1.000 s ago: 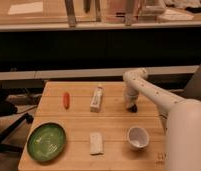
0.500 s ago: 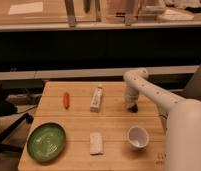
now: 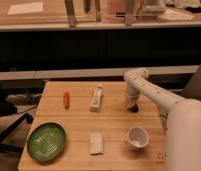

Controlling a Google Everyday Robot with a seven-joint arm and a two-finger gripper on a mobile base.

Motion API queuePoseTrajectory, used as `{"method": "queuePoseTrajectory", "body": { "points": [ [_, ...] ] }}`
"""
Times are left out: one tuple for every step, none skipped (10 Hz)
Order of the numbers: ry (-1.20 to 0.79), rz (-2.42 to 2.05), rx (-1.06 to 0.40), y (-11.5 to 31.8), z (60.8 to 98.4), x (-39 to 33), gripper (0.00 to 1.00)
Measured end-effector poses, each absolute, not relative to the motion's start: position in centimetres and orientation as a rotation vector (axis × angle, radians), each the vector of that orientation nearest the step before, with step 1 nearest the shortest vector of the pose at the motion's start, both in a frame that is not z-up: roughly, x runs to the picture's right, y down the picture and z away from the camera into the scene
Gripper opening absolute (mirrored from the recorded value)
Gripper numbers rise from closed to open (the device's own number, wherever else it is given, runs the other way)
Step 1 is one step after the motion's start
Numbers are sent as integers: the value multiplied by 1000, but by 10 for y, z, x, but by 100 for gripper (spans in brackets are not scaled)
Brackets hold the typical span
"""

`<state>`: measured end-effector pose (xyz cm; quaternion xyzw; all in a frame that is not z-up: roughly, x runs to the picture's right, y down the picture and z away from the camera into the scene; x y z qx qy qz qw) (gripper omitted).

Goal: Push the eraser across the table

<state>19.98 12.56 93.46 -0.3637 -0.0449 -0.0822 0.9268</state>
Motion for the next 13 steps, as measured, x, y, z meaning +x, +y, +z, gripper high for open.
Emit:
{"method": "queuePoseTrajectory", "body": {
  "points": [
    [-92,-170,-745,125,934,200,0],
    [-90,-170,-746,124,933,201,0],
    [-89,-170,-747,124,932,202,0],
    [-89,-170,-748,124,932,202,0],
    [-88,-169,-751,127,934,202,0],
    [-88,-169,-750,126,934,202,0],
    [-88,-169,-751,126,932,202,0],
    [-86,-169,-752,125,932,203,0],
    [-85,-169,-753,126,932,203,0],
    [-85,-168,-757,127,932,204,0],
    [-85,-167,-760,128,933,204,0],
    [-84,-168,-761,128,932,204,0],
    [-82,-169,-763,127,931,205,0]
  ]
}}
